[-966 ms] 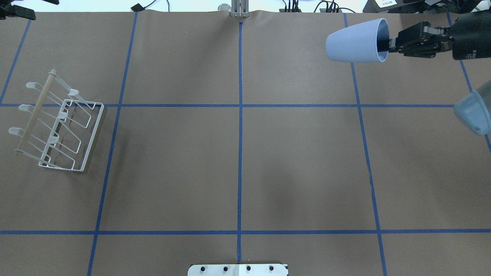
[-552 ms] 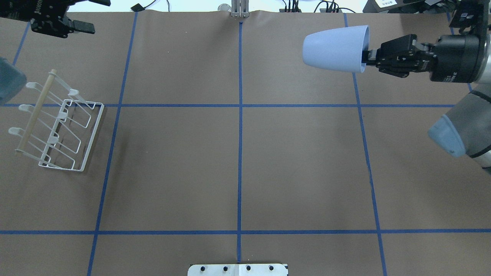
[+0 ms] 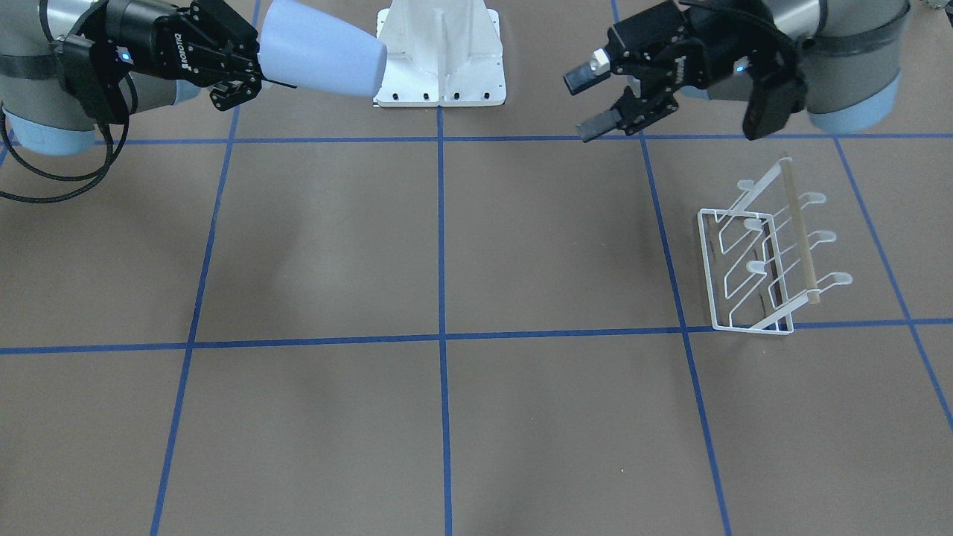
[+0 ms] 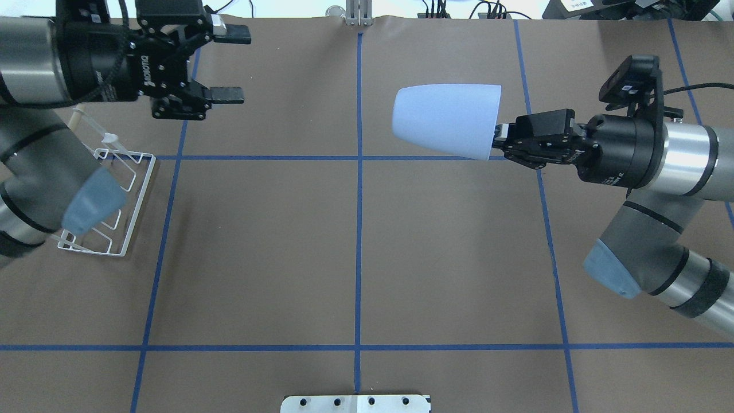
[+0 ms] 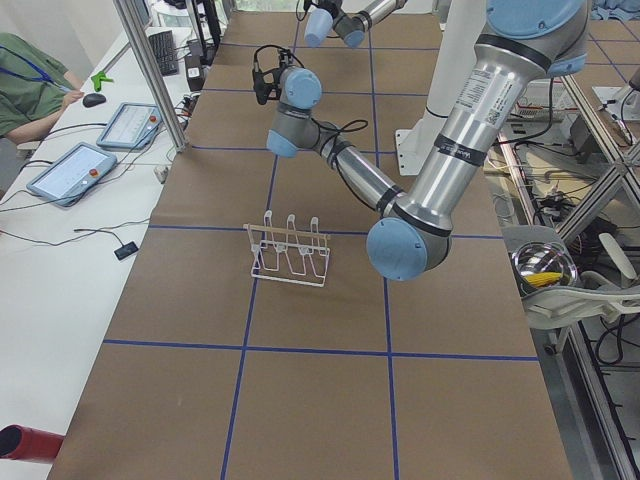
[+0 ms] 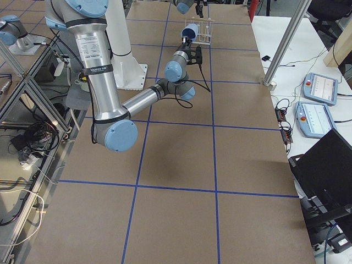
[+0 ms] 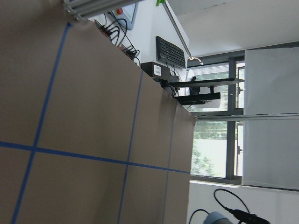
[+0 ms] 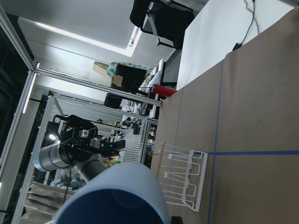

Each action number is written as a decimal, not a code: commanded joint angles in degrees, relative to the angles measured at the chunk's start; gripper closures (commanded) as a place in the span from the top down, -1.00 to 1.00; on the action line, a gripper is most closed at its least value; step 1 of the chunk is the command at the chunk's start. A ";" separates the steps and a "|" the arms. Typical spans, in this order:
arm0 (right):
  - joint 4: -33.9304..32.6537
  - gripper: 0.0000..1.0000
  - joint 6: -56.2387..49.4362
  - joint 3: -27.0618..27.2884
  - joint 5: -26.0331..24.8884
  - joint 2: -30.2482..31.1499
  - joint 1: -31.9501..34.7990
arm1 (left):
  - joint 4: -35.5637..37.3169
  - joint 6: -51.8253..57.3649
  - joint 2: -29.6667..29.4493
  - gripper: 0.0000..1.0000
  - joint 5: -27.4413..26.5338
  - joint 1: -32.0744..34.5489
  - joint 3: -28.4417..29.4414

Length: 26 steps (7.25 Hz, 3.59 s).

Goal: Hang cup on cup holder
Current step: 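Close the left gripper on the cup's open end while the right gripper holds it, then carry the cup away with the left gripper while the right gripper releases and withdraws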

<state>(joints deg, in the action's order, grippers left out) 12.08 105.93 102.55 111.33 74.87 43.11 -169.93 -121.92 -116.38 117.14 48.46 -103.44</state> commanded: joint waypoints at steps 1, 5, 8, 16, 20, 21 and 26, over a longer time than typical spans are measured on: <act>0.32 -1.00 0.06 -0.06 -0.59 -2.44 -2.76 | -1.01 -2.35 -1.30 0.95 -14.95 -13.34 -3.16; 0.32 -1.00 -0.02 0.37 -0.50 -2.80 -4.26 | -0.58 -2.62 -2.80 0.95 -16.41 -15.94 -3.52; 0.14 -1.00 -0.29 0.37 -0.50 -3.85 -5.75 | -0.05 -2.53 -4.64 0.95 -16.41 -17.34 -3.35; 0.67 1.00 -0.11 0.29 -2.52 -2.37 -5.58 | 0.21 -7.36 -3.24 -1.00 -15.80 -17.08 -5.81; -3.61 1.00 -10.96 -1.46 0.71 4.75 3.26 | 11.62 -5.44 -2.89 -1.00 -7.12 -4.98 -5.28; -11.47 1.00 -17.71 -1.56 4.21 4.76 9.39 | 16.51 -0.30 -2.80 -1.00 -1.09 -0.51 -5.10; -46.02 1.00 -56.99 -1.82 -1.18 4.84 22.96 | 45.08 32.31 -0.43 -1.00 6.18 13.66 -7.21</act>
<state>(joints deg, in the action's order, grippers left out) -25.68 58.03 100.86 112.63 79.45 62.89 -131.08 -96.32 -117.46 123.42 59.18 -110.25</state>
